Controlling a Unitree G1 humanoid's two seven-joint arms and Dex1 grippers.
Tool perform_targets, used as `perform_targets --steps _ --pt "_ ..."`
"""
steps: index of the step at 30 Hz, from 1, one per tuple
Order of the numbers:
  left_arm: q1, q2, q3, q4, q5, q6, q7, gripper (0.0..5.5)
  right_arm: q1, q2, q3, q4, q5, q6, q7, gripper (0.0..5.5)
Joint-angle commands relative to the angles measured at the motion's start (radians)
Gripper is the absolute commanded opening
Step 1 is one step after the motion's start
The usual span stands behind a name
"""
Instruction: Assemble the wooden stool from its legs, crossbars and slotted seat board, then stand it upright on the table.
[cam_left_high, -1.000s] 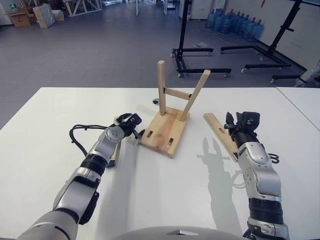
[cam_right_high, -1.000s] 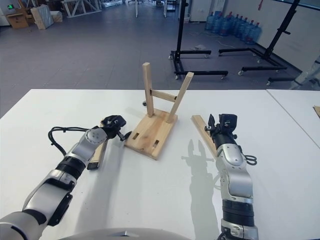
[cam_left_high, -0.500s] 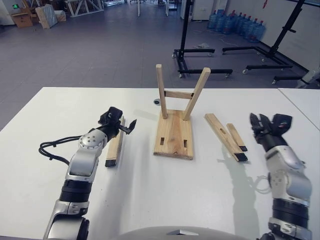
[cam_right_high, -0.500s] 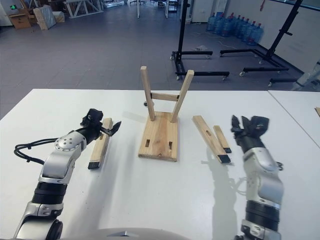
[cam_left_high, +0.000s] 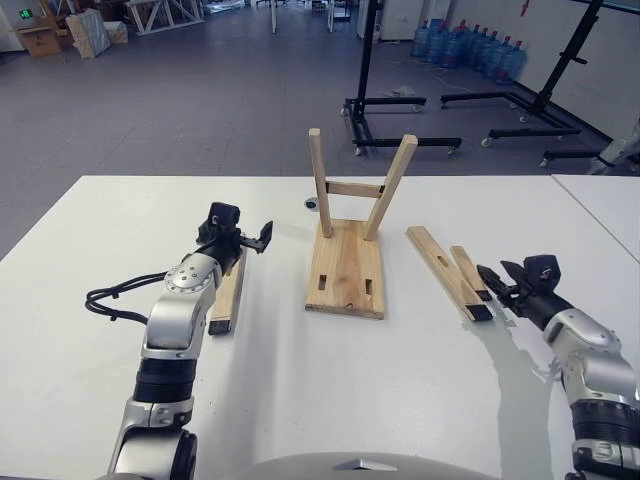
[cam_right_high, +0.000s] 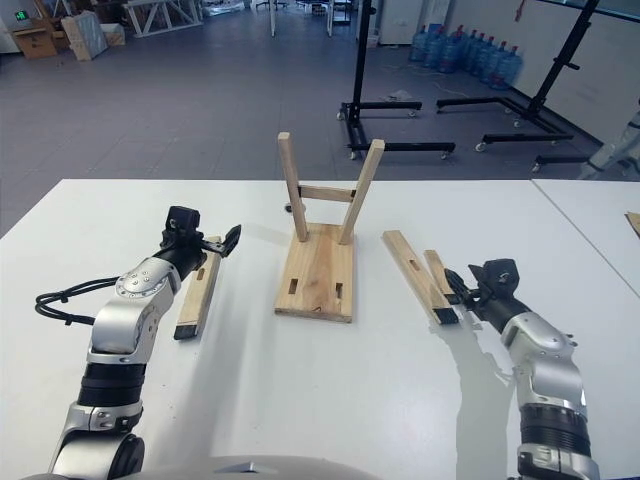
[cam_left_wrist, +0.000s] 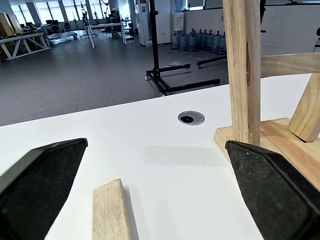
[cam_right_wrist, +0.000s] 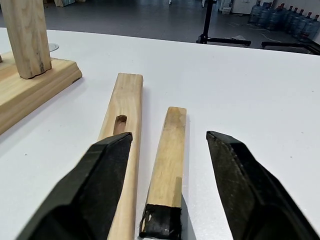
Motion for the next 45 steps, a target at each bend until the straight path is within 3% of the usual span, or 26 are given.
perform_targets --steps 1,14,19,22,28,34,36,41,45 --pt "0.008 -0.002 -0.015 -0.010 -0.003 0.015 0.005 5.09 -0.052 -0.018 0.034 0.095 -0.066 0.019 -0.050 2.97" --pt "0.035 -0.003 -0.040 -0.014 0.001 0.016 0.006 5.09 -0.082 -0.037 0.062 0.154 -0.089 0.032 -0.030 2.97" --pt "0.041 -0.007 -0.042 -0.018 0.001 0.019 0.013 5.09 -0.058 -0.008 0.104 0.178 -0.085 0.201 -0.032 2.97" --pt "0.042 -0.006 -0.044 -0.017 -0.001 0.023 0.013 5.09 -0.054 -0.008 0.097 0.178 -0.075 0.252 -0.050 2.37" --pt "0.045 -0.006 -0.062 -0.018 0.004 0.025 0.013 5.09 -0.039 -0.030 0.159 0.188 -0.151 0.164 -0.064 1.36" --pt "0.040 -0.003 -0.060 -0.020 0.002 0.022 0.015 5.09 -0.041 -0.019 0.148 0.203 -0.143 0.131 -0.087 1.30" --pt "0.037 -0.007 -0.055 -0.031 -0.005 0.028 0.016 5.09 -0.060 0.008 0.095 0.201 -0.116 0.099 -0.145 1.30" --pt "-0.064 -0.078 0.078 -0.118 -0.214 0.160 0.003 5.09 -0.125 0.071 -0.028 -0.085 -0.160 -0.075 -0.434 1.30" --pt "-0.203 -0.166 0.259 -0.222 -0.588 0.371 0.028 5.09 -0.233 0.081 0.027 -0.382 -0.182 -0.091 -0.476 1.30"
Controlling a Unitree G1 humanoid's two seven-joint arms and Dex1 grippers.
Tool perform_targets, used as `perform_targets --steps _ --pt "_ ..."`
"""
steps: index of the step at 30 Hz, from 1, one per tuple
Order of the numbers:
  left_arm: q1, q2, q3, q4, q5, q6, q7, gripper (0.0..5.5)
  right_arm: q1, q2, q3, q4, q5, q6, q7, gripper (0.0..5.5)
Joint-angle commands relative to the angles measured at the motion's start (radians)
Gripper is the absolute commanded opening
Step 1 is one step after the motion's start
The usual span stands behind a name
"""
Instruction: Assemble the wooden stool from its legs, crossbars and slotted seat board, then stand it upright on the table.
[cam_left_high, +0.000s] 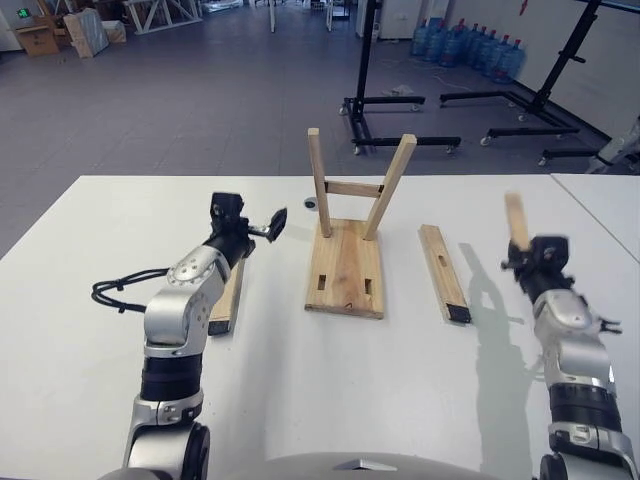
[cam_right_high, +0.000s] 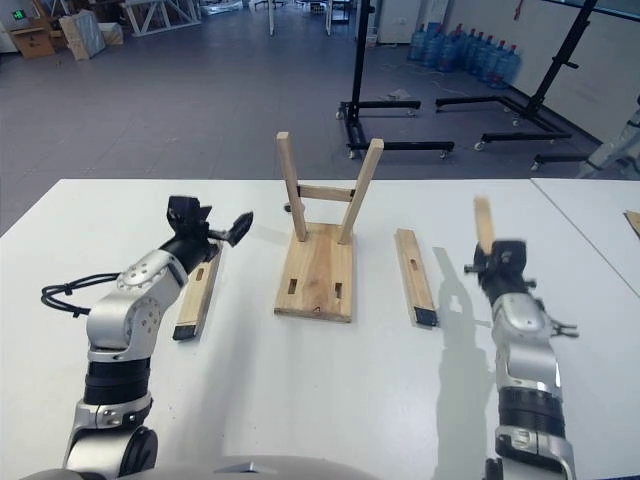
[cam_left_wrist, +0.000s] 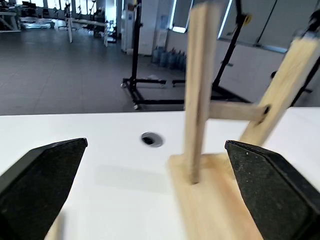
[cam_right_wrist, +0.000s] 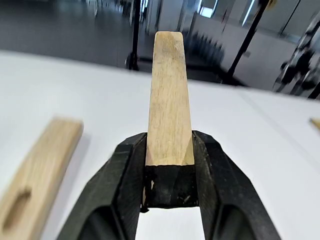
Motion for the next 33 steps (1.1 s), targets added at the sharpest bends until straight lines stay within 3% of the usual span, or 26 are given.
perform_targets --steps 1,5,9,19,33 --pt "-0.135 -0.082 0.167 -0.078 -0.367 0.191 0.058 5.09 -0.118 0.016 0.089 -0.277 0.017 0.025 0.026 1.30" --pt "-0.187 -0.152 0.244 -0.092 -0.730 0.269 0.223 5.09 -0.138 0.056 0.247 -0.518 0.135 0.152 0.137 1.30" --pt "-0.176 -0.158 0.197 -0.107 -0.931 0.271 0.379 5.09 -0.085 0.085 0.385 -0.636 0.154 0.237 0.184 1.30" --pt "-0.180 -0.097 0.110 -0.067 -1.107 0.130 0.645 5.09 -0.020 0.138 0.479 -0.728 0.245 0.334 0.252 1.30" --pt "-0.174 0.014 0.036 -0.048 -1.305 0.000 0.752 3.05 0.015 0.149 0.484 -0.723 0.235 0.349 0.245 1.30"
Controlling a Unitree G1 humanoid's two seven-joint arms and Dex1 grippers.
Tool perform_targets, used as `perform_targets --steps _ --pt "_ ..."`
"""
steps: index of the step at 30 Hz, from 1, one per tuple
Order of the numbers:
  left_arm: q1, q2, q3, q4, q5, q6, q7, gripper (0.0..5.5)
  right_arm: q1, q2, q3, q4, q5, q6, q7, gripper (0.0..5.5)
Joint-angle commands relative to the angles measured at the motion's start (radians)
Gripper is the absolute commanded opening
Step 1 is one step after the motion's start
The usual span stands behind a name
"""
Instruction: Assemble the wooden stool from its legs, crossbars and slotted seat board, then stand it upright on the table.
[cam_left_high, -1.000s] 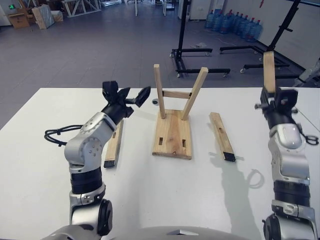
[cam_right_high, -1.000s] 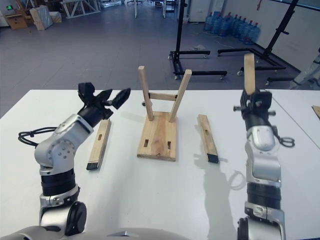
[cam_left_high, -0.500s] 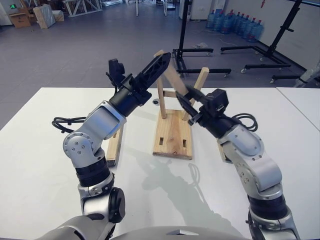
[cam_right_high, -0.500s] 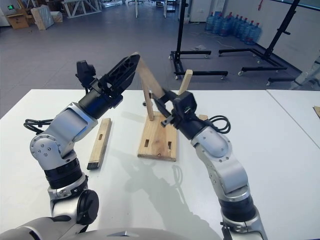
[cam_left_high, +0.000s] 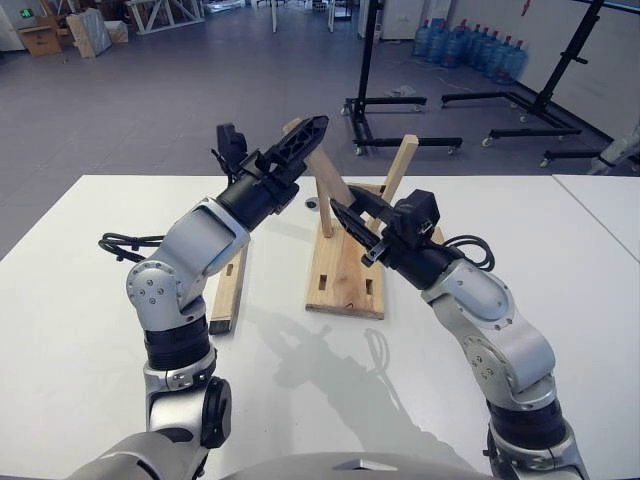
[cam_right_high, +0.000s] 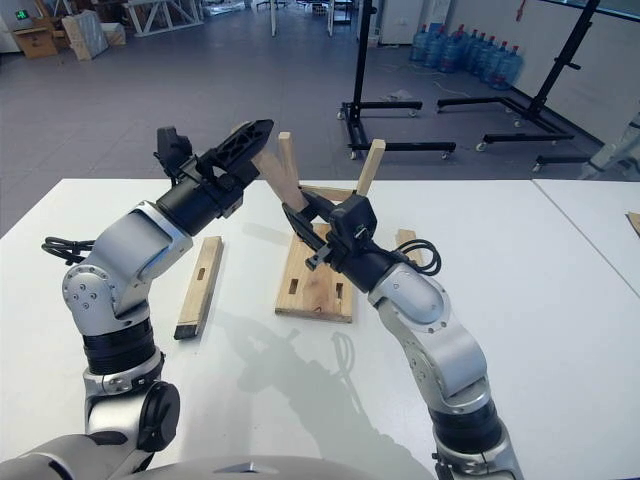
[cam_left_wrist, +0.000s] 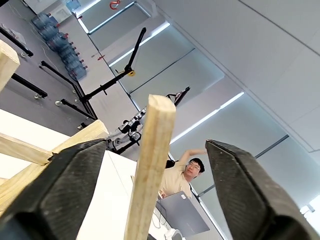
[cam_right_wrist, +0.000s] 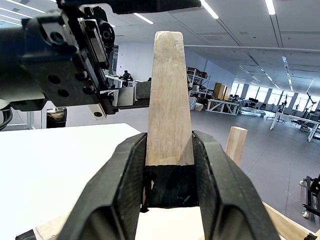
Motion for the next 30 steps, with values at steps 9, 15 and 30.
perform_targets --steps 9,15,30 --pt "-0.020 0.098 -0.086 -0.011 -0.096 -0.062 0.060 1.68 0.032 -0.009 -0.010 -0.007 0.015 0.029 0.018 1.30" --pt "-0.011 0.151 -0.110 -0.012 -0.094 -0.065 0.033 0.77 0.033 -0.019 0.004 -0.012 0.008 0.026 0.029 1.30" --pt "0.017 0.170 -0.126 0.004 -0.007 -0.098 -0.091 0.52 0.036 0.027 -0.053 0.027 0.040 0.050 -0.022 2.46"
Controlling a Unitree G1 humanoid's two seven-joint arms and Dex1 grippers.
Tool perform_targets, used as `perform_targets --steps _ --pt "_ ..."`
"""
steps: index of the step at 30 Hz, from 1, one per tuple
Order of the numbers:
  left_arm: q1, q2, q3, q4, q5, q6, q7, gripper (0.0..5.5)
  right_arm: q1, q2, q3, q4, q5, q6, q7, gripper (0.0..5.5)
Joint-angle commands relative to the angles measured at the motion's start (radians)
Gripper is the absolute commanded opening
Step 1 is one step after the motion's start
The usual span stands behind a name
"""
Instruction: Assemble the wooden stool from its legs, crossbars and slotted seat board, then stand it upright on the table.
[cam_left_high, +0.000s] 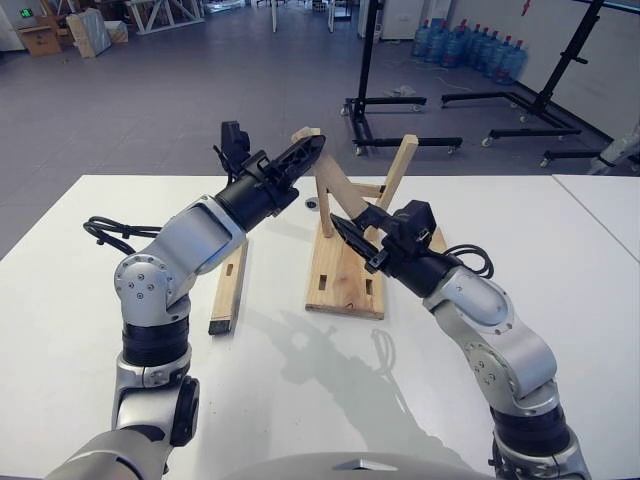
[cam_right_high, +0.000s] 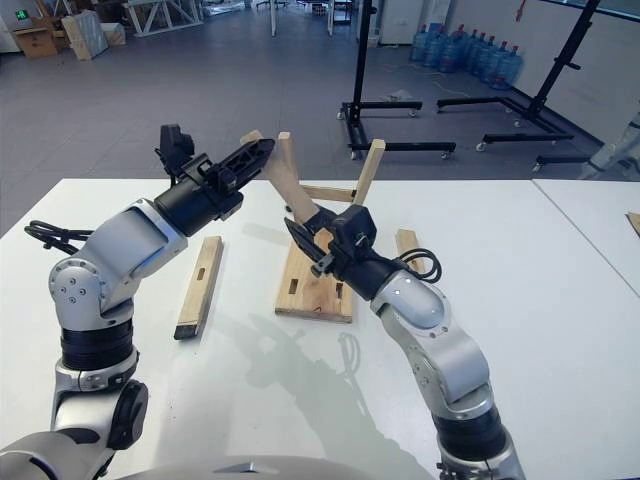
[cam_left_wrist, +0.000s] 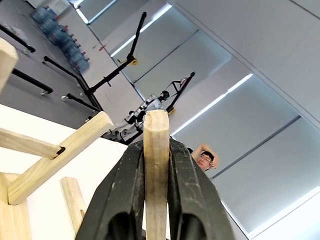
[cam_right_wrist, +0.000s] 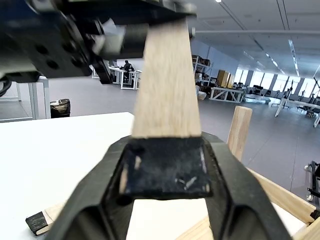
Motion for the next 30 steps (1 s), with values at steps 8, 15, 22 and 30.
perform_targets --steps 8,15,22,30 --pt "0.244 0.317 -0.033 -0.133 0.813 -0.154 -0.172 0.52 0.052 0.031 -0.107 0.075 -0.009 -0.002 -0.069 2.46" --pt "0.559 0.193 -0.087 -0.022 1.167 -0.364 -0.238 0.52 0.108 0.043 -0.121 0.073 -0.055 -0.020 -0.101 2.46" --pt "0.485 0.042 -0.029 0.164 1.282 -0.517 -0.306 0.52 0.122 0.058 -0.101 0.070 -0.073 -0.021 -0.102 2.46" --pt "0.449 -0.023 -0.002 0.232 1.340 -0.533 -0.371 0.52 0.131 0.062 -0.078 0.070 -0.092 -0.024 -0.093 2.46"
